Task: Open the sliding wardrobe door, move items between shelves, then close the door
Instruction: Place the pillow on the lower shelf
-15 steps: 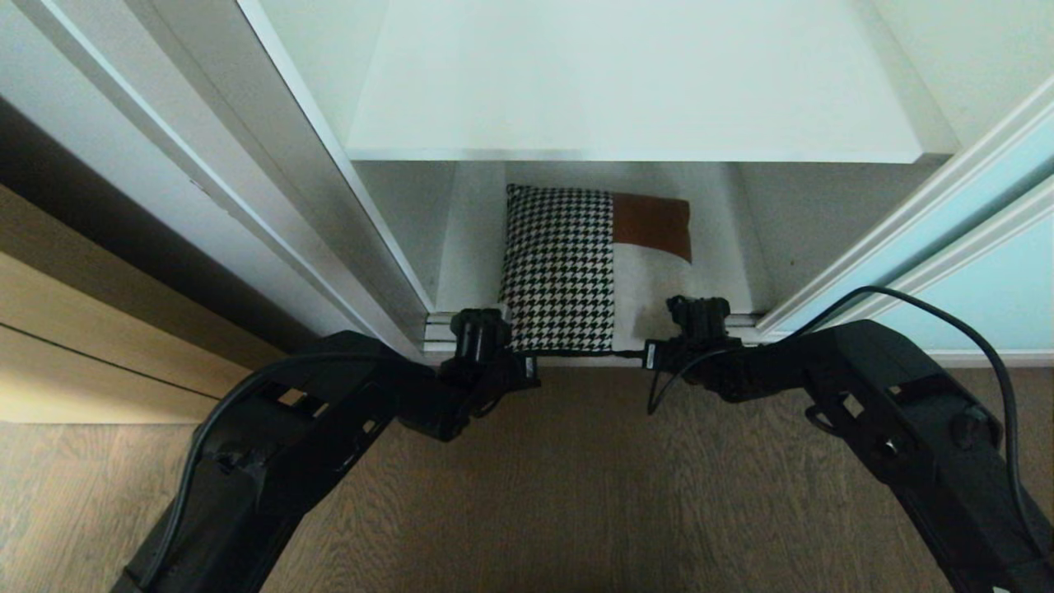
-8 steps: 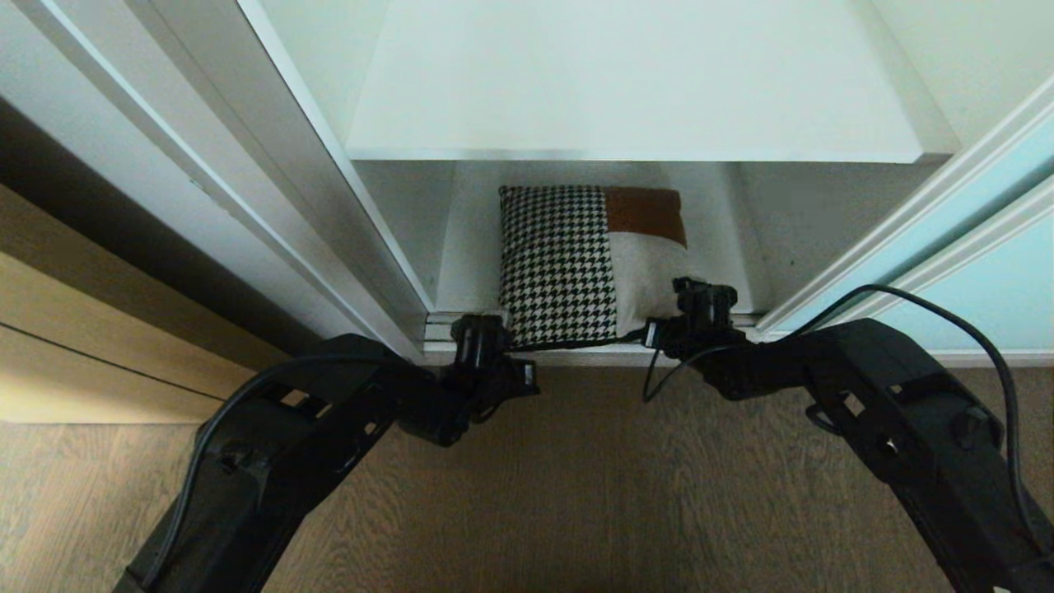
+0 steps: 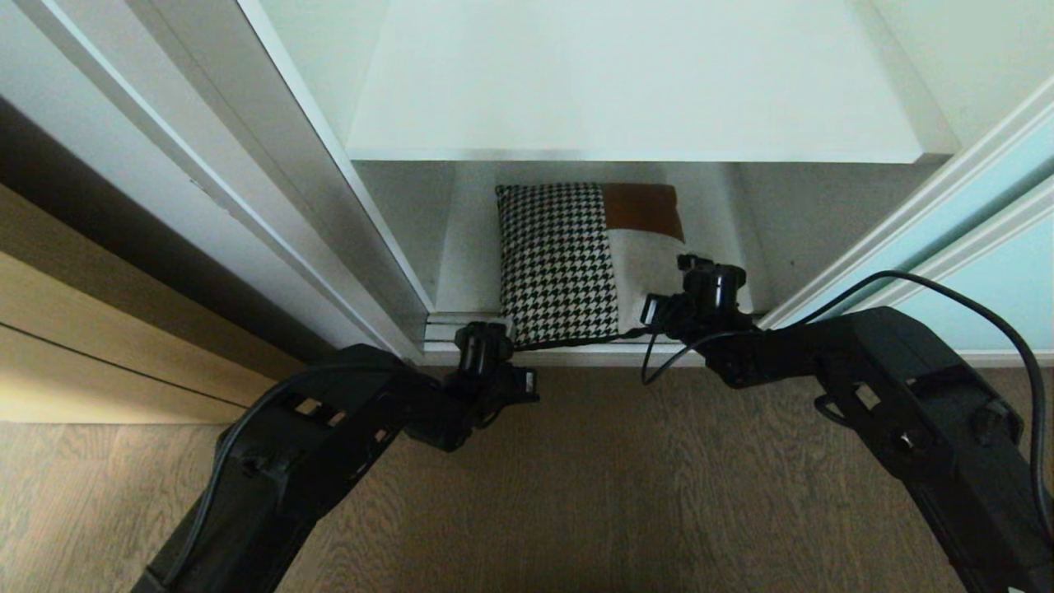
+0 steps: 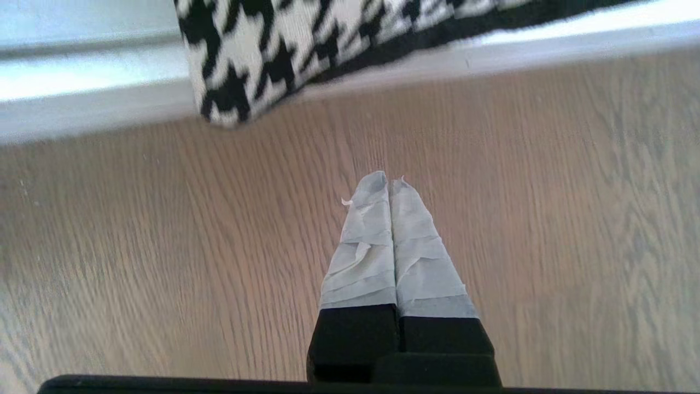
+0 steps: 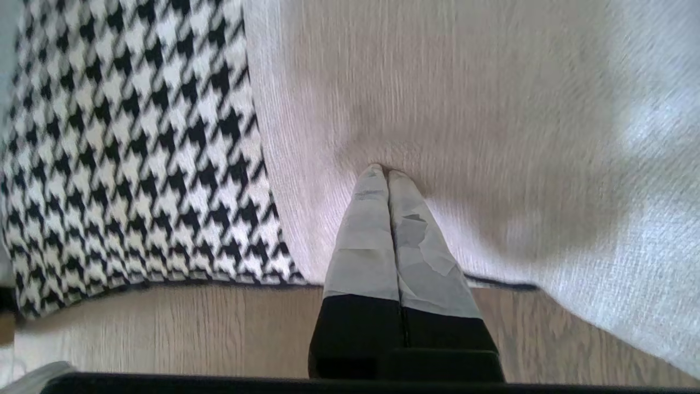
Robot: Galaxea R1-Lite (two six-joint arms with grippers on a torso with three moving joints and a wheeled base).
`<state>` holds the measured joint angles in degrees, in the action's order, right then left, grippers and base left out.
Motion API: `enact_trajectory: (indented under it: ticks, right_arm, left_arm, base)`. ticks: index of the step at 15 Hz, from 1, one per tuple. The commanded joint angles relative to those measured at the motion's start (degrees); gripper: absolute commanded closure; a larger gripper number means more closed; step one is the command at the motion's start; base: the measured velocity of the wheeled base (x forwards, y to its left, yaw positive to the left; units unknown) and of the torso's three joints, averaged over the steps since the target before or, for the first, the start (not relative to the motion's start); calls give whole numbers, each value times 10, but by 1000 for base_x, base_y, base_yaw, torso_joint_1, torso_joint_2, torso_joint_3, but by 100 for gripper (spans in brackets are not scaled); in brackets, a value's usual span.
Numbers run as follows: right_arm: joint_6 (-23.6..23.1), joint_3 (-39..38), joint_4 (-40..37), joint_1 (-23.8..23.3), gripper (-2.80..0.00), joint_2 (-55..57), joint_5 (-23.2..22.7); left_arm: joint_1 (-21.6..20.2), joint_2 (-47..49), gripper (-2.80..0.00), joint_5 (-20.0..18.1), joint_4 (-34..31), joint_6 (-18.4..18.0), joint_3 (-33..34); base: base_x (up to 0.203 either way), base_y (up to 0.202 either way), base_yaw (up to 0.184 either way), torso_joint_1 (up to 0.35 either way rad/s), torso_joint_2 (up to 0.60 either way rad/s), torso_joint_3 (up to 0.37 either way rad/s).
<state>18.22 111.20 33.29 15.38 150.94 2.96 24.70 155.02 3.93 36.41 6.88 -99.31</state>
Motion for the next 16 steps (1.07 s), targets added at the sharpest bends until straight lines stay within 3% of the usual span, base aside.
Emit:
enact_trajectory:
  ticks: [1,4,8,10,13,16]
  right_arm:
    - [3,-9,5,4,0,-3,10]
    - [5,-19,6,7,0,-18,48]
    - [36,-70,16,8,0,-62,52]
    - [41,-111,27,8,0,-84,52]
    - [44,-147,58,12,0,-97,49]
    - [43,-157,58,14,0,-97,49]
  left_arm:
    - [-3,33,0,17,-3,0,-48]
    - [-8,65,0,47,-23,-7,-120]
    - [-13,74,0,49,-14,-28,-119]
    - [-13,76,0,51,20,-29,-119]
    - [-12,74,0,92,79,-35,-118]
    - [-4,78,0,91,77,-34,-115]
  base:
    - [0,0,0,0,0,0]
    - [0,0,0,0,0,0]
    - [0,0,0,0,0,0]
    - [0,0,0,0,0,0]
    - [0,0,0,0,0,0]
    - [0,0,0,0,0,0]
